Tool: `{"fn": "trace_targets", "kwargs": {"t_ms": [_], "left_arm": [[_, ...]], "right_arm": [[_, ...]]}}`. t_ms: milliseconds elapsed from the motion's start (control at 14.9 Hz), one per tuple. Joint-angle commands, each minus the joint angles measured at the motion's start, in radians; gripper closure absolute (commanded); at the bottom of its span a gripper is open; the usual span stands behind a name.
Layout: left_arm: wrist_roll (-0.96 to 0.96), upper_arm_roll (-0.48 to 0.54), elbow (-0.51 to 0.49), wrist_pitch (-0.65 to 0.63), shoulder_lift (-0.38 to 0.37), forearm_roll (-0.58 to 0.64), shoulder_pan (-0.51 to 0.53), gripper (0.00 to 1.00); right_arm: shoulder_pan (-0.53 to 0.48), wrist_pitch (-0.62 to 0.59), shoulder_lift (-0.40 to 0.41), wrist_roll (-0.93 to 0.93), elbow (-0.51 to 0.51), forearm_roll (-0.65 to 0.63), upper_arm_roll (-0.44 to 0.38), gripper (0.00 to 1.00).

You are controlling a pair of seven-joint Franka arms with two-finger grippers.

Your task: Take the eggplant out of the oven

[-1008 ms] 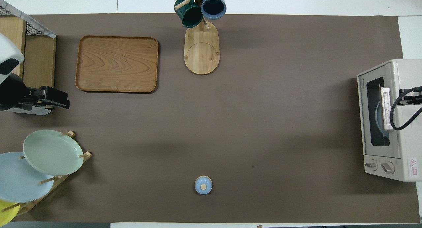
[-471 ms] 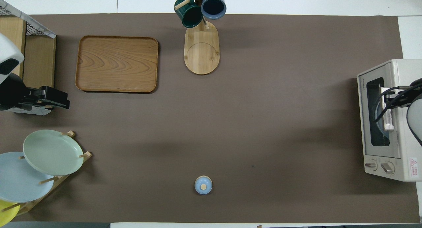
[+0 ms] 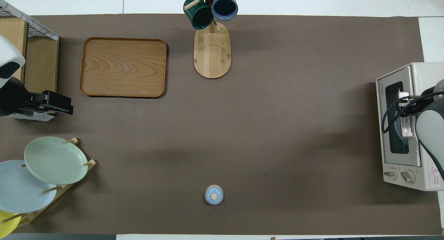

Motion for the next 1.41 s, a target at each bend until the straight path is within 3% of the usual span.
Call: {"fn": "trace_targets", "kwargs": {"t_ms": [0,807,1143,1345], "left_arm": [[0.001,-0.005,-0.010,-0.010,-0.017,0.019,0.009,0.00],[0.001,-0.005,-0.010,-0.010,-0.017,0.019,0.009,0.00],[0.000,-0.005,-0.010,-0.010,-0.017,0.019,0.009,0.00],[0.000,-0.005,-0.010,-0.010,-0.017,0.019,0.009,0.00]], "right_arm": [[0.014,0.126,-0.005,0.000,-0.094,-0.003,0.004,1.00],[0.085,0.421,0.147,0.069,-0.164,0.058,0.009,1.00],[0.115,0.455,0.204,0.077,-0.160,0.110,0.013,1.00],[0.163,0.458,0.205,0.196,-0.161,0.110,0.016,1.00]]}}
